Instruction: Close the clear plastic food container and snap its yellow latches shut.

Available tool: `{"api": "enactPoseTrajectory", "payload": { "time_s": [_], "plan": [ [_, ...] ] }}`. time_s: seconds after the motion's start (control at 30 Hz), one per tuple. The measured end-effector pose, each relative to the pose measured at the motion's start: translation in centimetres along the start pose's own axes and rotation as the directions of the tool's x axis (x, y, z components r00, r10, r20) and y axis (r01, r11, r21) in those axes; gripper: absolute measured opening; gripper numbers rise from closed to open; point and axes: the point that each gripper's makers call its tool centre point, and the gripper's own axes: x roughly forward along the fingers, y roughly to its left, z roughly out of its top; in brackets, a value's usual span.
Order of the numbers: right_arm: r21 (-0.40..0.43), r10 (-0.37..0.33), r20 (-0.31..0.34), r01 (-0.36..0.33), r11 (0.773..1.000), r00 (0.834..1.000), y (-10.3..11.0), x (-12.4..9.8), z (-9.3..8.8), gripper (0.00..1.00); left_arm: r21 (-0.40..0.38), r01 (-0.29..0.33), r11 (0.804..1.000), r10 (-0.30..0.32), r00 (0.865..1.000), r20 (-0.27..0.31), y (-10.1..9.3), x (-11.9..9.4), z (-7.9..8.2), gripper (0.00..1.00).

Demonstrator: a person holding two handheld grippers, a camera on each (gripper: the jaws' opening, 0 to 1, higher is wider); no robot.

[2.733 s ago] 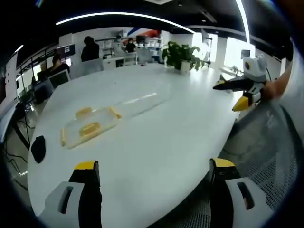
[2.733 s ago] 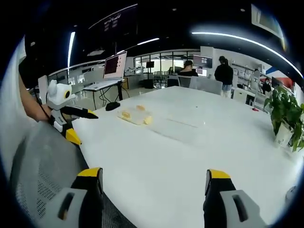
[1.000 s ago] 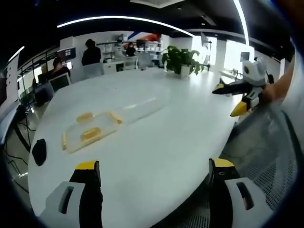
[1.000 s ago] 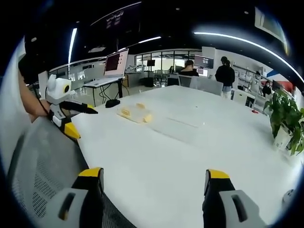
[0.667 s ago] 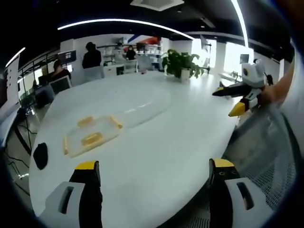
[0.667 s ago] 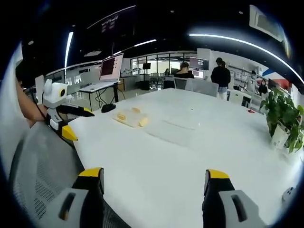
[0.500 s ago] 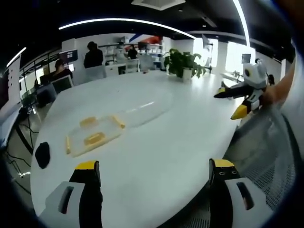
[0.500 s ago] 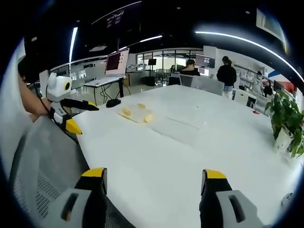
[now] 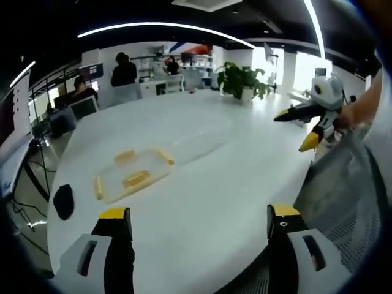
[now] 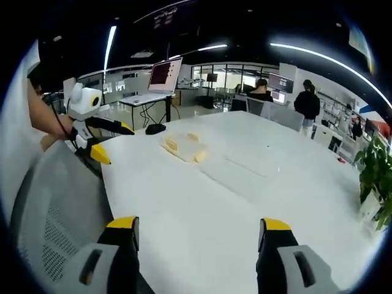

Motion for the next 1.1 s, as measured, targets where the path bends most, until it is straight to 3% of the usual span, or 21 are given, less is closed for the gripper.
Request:
{"api": "enactPoseTrajectory", "payload": {
  "time_s": [0.5, 1.1],
  "plan": [
    [-0.051, 0.041, -0.025, -0.042, 0.998, 0.999, -0.2, 2.4, 1.5, 0.77, 0.021, 0.0, 1.0, 0.001, 1.0, -0.016, 1.8, 0.6, 0.0, 0.88],
    [-0.086, 0.078, -0.049, -0.082, 0.993, 0.996, -1.2, 5.7, 3.7, 0.75, 0.049, 0.007, 0.999, -0.005, 0.999, -0.044, 5.3, 2.0, 0.5, 0.87]
  ]
}}
